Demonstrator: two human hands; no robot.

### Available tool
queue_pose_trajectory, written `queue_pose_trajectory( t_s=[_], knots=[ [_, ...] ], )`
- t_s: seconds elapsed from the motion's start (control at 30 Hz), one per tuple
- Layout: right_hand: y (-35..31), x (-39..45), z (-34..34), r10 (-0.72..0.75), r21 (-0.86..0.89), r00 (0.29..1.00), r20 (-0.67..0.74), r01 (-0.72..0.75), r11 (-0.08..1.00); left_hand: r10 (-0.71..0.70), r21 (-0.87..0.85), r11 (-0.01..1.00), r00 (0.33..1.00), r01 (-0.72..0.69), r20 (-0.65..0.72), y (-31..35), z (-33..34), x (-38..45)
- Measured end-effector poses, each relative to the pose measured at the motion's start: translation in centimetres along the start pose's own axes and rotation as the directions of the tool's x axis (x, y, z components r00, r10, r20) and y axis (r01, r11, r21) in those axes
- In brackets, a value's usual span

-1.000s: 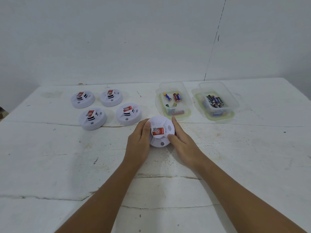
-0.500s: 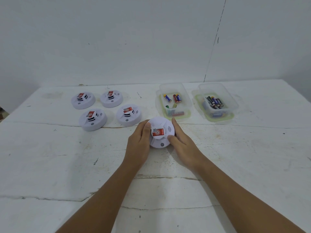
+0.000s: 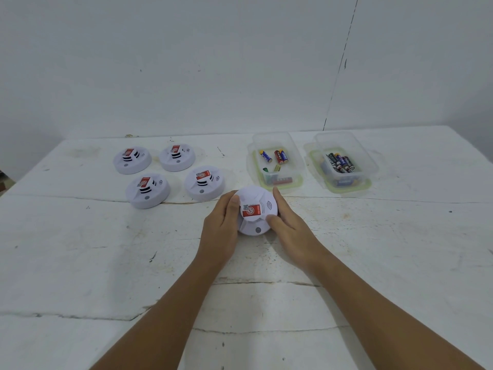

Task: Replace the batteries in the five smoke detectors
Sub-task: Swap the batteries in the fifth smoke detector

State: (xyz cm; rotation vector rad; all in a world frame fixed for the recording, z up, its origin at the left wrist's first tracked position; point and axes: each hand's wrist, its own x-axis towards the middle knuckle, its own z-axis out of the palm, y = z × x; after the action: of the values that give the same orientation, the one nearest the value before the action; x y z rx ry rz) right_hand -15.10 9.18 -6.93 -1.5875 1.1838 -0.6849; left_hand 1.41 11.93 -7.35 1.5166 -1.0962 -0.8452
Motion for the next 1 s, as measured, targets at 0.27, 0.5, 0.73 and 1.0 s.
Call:
queue_pose_trajectory(
  t_s=[0.27, 0.5, 0.73, 1.0],
  knots=[
    [0.0, 0.0, 0.0, 0.003, -0.009, 1.000, -0.007, -0.003, 1.000, -0.008, -0.003, 1.000, 1.000, 0.008, 0.002, 0.2, 0.0, 0.1],
    [0.3, 0.1, 0.0, -0.006, -0.010, 1.000, -0.012, 0.006, 1.000, -0.008, -0.012, 1.000, 1.000, 0.008, 0.007, 0.3, -0.1, 0.0],
    [0.4, 0.0, 0.1, -0.055, 0.002, 0.998, -0.005, 0.055, 0.999, -0.013, -0.046, 0.999, 1.000, 0.013, 0.010, 0.2, -0.1, 0.2],
    [-1.3, 0.3, 1.3, -0.205, -0.088, 0.979, -0.006, 0.204, 0.975, -0.096, -0.321, 0.943, 0.995, 0.091, 0.001, 0.7, -1.2, 0.7]
  ],
)
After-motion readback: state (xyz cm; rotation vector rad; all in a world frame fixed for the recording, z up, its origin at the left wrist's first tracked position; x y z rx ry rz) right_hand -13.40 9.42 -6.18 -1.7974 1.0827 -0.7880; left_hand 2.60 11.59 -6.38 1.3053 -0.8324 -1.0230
